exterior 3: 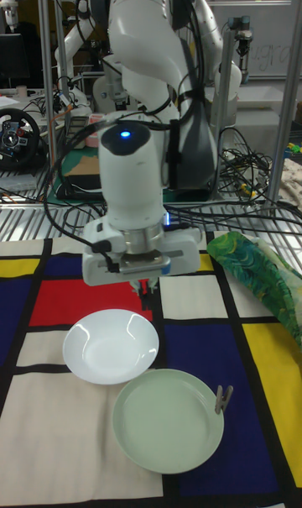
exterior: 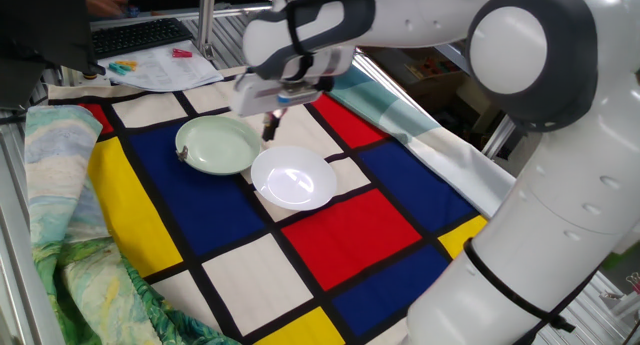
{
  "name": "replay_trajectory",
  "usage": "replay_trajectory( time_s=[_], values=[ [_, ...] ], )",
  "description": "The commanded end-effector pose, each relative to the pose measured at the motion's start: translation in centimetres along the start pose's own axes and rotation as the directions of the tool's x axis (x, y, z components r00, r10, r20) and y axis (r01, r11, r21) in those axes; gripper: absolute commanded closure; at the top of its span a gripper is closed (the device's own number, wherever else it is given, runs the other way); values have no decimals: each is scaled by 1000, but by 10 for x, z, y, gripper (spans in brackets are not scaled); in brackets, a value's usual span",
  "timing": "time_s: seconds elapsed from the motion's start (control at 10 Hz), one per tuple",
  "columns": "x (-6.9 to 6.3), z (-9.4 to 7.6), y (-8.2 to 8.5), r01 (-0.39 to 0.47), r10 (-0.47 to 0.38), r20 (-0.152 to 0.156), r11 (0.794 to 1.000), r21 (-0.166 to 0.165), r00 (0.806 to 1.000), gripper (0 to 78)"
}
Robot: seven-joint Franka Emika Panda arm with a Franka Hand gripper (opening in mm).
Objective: Use a clamp
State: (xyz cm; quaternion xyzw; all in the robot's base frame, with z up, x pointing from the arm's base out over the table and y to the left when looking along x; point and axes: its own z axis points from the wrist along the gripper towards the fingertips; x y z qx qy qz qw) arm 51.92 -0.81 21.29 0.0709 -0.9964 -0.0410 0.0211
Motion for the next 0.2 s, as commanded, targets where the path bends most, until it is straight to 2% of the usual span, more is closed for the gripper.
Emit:
replay_trajectory(
  time_s=[0.1,0.2],
  values=[
    [2,-3,-3,9,-9,2,1000,-3,1000,764],
    [2,-3,-3,4,-4,2,1000,0,1000,764]
  ],
)
